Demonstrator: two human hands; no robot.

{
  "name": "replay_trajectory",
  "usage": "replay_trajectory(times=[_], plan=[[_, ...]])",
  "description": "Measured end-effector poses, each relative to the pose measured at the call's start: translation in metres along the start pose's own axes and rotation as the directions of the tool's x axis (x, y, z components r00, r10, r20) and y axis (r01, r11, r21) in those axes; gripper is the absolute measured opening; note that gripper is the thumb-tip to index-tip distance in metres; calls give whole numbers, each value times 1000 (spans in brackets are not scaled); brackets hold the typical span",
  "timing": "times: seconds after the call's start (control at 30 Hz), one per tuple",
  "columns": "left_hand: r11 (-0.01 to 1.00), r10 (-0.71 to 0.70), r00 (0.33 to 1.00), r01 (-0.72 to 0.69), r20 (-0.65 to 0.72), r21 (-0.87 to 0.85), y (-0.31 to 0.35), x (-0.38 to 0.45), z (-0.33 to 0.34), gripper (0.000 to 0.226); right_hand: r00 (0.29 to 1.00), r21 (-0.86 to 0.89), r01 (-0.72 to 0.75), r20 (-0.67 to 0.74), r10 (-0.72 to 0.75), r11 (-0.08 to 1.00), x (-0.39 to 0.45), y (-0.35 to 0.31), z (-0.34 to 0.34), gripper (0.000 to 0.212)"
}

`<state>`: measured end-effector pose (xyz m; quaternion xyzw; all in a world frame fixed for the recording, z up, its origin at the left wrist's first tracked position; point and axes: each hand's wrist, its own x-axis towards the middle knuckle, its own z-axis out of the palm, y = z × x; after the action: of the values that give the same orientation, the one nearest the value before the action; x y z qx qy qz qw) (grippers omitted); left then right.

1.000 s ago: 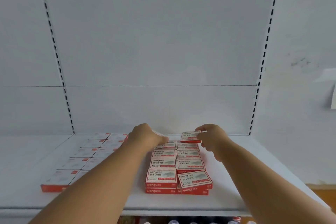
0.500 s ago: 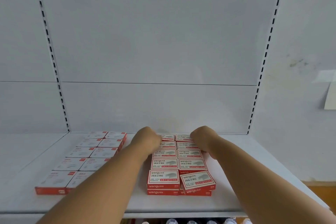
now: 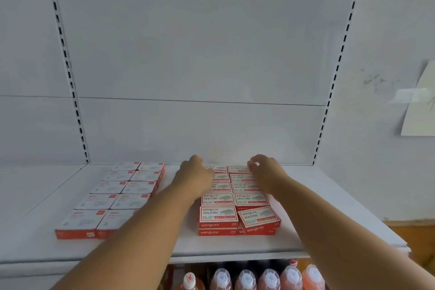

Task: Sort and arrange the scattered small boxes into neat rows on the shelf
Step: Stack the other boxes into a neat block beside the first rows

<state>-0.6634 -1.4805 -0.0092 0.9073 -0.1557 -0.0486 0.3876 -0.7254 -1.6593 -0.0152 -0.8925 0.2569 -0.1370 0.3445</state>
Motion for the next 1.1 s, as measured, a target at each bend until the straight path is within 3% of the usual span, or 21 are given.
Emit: replay_trajectory(times=[0.07,0.17,0.23,0.33,0.53,0.7,0.87,1.1], plan=[[992,118,993,-118,2,44,-1,-21,-4,40,995,-53,81,-51,-84,995,-18,3,-6,27],[935,333,941,-338,61,108,-10,-61,-10,38,946,-76,315,-59,-319,946,-63,13,-20,11],[909,388,910,-404,149,102,-15,-86,-14,44,901,-62,434,30,-433,899,-91,21,-30,30],[891,410,891,-437,198,122,-23,-98,-12,46,874,-99,481,140,-466,871,-106,36,-27,48],[886,426,895,-442,130,140,-27,-99,-4,43,870,-133,493,74,-488,860,-107,33,-12,41],[908,381,922,-387,71,158,-34,-106,-10,57,872,-194,481,5,-490,855,-111,42,-20,63],[931,303,952,-287,-42,227,-40,-118,-14,45,877,-186,480,76,-474,857,-116,52,-31,37],[951,277,956,-260,-92,165,-37,-122,-10,40,865,-169,502,100,-492,848,-117,52,-24,34]])
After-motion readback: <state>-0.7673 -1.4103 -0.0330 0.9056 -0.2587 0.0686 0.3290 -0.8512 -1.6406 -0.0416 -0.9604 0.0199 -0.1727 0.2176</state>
